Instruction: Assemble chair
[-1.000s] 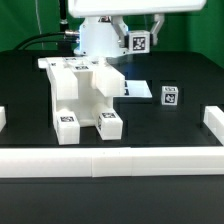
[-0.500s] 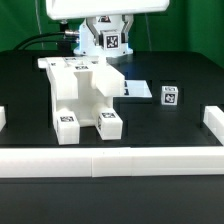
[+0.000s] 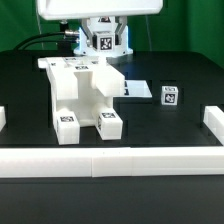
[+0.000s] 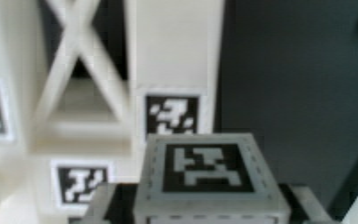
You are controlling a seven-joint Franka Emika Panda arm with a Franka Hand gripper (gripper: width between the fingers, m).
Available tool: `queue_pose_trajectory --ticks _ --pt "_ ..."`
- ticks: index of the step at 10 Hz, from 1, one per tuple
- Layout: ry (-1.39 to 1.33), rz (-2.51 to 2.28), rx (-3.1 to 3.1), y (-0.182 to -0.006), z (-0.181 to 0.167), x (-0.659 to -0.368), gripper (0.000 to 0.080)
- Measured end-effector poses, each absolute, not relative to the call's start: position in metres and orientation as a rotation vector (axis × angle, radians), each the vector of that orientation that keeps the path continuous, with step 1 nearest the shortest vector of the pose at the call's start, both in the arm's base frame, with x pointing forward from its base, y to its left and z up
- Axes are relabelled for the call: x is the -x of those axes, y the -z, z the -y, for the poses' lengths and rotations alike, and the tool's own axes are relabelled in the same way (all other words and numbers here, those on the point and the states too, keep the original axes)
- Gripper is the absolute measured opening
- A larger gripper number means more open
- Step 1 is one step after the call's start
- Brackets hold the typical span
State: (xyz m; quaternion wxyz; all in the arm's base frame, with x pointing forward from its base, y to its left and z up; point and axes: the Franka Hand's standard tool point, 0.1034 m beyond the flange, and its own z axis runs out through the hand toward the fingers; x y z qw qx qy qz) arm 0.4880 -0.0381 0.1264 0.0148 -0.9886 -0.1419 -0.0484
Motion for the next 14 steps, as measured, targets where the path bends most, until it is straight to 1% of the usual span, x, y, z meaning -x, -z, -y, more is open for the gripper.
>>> queue_pose_trajectory --ticks 1,4,7,14 --pt "0.152 0.527 3.068 -0.124 0.040 -0.491 0.0268" --pt "0.146 0.510 3.072 -0.122 0.040 -0.491 0.0268" --pt "0.155 0.524 3.086 -0.122 0.042 -0.511 0.0268" --pt "0.202 0.518 3.103 -0.121 0.042 -0.516 0.0268"
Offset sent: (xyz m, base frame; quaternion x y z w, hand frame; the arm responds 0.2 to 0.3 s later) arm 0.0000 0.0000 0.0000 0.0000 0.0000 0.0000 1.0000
